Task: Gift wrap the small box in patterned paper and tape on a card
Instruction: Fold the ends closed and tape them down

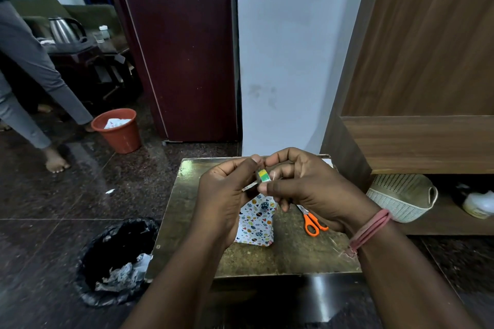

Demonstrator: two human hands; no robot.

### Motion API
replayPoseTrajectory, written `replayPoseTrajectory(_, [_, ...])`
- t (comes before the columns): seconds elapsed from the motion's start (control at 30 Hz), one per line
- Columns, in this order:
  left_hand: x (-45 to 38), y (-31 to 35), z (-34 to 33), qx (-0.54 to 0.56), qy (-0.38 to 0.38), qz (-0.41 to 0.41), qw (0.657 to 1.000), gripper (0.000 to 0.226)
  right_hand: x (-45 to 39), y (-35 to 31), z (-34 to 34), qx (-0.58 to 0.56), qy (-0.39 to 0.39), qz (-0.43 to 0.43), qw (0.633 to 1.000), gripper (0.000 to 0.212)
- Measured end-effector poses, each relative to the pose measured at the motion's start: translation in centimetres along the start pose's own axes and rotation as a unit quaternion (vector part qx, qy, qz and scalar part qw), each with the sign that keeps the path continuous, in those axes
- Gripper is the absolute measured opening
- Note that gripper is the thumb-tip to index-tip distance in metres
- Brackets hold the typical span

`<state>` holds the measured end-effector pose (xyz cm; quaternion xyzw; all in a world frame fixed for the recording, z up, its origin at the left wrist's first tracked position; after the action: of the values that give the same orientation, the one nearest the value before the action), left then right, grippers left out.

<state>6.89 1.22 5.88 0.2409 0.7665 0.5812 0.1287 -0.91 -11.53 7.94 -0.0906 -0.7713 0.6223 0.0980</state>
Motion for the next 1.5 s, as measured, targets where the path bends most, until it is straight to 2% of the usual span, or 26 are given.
replayPoseTrajectory(0.1, [-0.2, -0.2, 0.1, 0.001, 0.016, 0.002, 1.0, 0.027, 0.0, 0.1, 0.1, 0.009, -0.006, -0.007, 1.0, 0.043])
replayPoseTrajectory(0.2, [-0.5, 0.1, 0.6, 0.017, 0.055, -0.015, 0.998, 0.021, 0.4, -0.1, 0.9, 0.03, -0.006, -0.035, 0.999, 0.044])
replayPoseTrajectory(0.3, [-0.9, 1.0, 1.7, 0.03, 0.074, -0.035, 0.996, 0.023, 0.5, -0.3, 4.5, 0.094, 0.095, -0.055, 0.989, 0.041])
replayPoseTrajectory(0.33, [-1.0, 1.2, 2.0, 0.03, 0.073, -0.039, 0.996, 0.026, 0.5, 0.1, 6.4, 0.15, 0.146, -0.06, 0.976, 0.04])
replayPoseTrajectory(0.4, [-1.1, 1.2, 2.2, 0.026, 0.063, -0.033, 0.997, 0.029, 0.6, 1.5, 9.6, 0.294, 0.218, -0.088, 0.926, 0.039])
replayPoseTrajectory(0.5, [-0.9, 0.5, 1.6, 0.013, 0.035, -0.009, 0.999, 0.027, 0.6, 4.2, 11.7, 0.459, 0.229, -0.146, 0.846, 0.03])
replayPoseTrajectory(0.57, [-0.7, 0.2, 1.2, 0.016, 0.015, 0.008, 1.0, 0.032, 0.6, 5.3, 11.9, 0.512, 0.215, -0.165, 0.815, 0.029])
replayPoseTrajectory(0.73, [-0.5, -0.1, 1.1, 0.013, -0.007, 0.036, 0.999, 0.032, 0.1, 6.1, 12.6, 0.534, 0.238, -0.171, 0.793, 0.03])
replayPoseTrajectory(0.87, [-0.5, -0.2, 1.3, 0.005, -0.027, 0.049, 0.998, 0.028, -0.2, 7.8, 13.2, 0.54, 0.219, -0.192, 0.79, 0.035])
replayPoseTrajectory(1.0, [-0.4, -0.3, 1.1, -0.02, -0.062, 0.056, 0.996, 0.024, -0.5, 6.0, 12.3, 0.535, 0.232, -0.173, 0.794, 0.028])
replayPoseTrajectory(1.03, [-0.4, -0.4, 1.0, -0.024, -0.066, 0.057, 0.996, 0.023, -0.6, 5.2, 11.6, 0.514, 0.233, -0.144, 0.813, 0.027])
replayPoseTrajectory(1.13, [-0.5, -0.4, 1.0, -0.038, -0.073, 0.057, 0.995, 0.022, -0.6, 2.6, 7.4, 0.343, 0.187, -0.006, 0.92, 0.013])
replayPoseTrajectory(1.23, [-0.5, -0.4, 0.9, -0.063, -0.076, 0.051, 0.994, 0.022, -0.4, 0.6, 3.3, 0.201, 0.099, 0.061, 0.973, 0.015])
replayPoseTrajectory(1.33, [-0.5, -0.4, 1.0, -0.1, -0.087, 0.039, 0.99, 0.02, -0.6, 0.2, 1.6, 0.144, 0.053, 0.07, 0.986, 0.016])
replayPoseTrajectory(1.5, [-0.5, -0.1, 1.5, -0.177, -0.078, 0.022, 0.981, 0.016, -0.7, 0.9, 1.3, 0.126, 0.053, 0.068, 0.988, 0.008])
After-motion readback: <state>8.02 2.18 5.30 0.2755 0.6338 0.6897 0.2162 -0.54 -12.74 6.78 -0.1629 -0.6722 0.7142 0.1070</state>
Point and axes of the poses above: each hand's wrist, its own x-axis away from the middle knuckle, its own z-axis out of the back of the hand, y = z × x, the point moved 3 cm from there along -x, towards the middle knuckle, and after that the axes turned 9 degrees about -x, right-handed, at the moved point
